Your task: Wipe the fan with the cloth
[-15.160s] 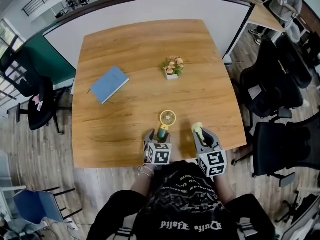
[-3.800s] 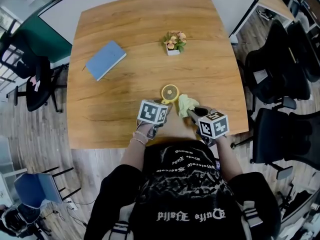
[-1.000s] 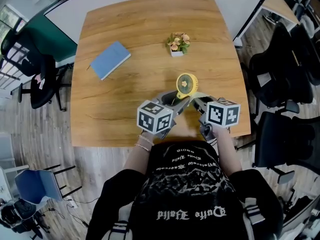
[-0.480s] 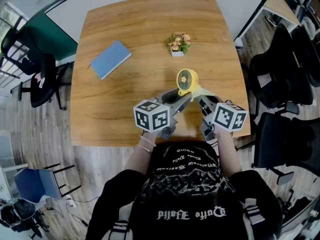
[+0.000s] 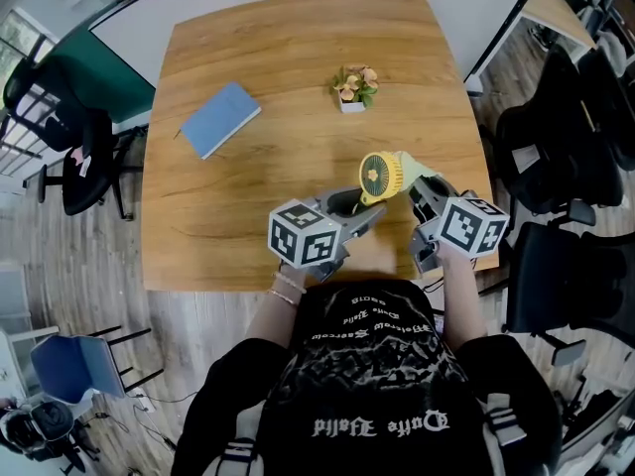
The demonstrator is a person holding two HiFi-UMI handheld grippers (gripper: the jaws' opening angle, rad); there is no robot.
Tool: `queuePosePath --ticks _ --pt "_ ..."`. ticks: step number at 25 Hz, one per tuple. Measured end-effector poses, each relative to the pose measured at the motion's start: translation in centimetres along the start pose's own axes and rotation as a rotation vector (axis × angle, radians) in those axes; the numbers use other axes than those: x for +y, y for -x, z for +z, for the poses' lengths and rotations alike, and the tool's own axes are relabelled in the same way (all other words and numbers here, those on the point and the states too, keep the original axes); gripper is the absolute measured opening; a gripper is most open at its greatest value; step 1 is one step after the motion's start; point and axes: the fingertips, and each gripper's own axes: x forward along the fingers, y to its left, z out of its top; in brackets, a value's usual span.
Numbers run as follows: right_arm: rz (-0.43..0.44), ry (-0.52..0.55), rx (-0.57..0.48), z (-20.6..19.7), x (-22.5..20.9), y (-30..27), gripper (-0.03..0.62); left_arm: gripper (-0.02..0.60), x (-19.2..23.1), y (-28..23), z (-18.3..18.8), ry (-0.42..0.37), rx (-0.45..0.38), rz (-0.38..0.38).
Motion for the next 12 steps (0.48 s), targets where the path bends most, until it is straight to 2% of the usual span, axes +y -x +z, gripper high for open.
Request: queuePosePath --ticks 3,7,12 --pt "0.084 0.036 -0.001 0.8 0.9 0.3 0.035 0.198 -1.2 0.2 0.2 0.017 0.009 -0.083" --pt "0.128 0.126 0.043 1.0 1.3 0.6 0.034 0.198 -2.0 0.2 -0.3 -0.037 0.081 -0.129" --pt "0.243 0.131 0.101 0.4 2.2 0.3 0.034 0.198 -3.1 0.3 -0.4 -0.058 0.112 -0.198"
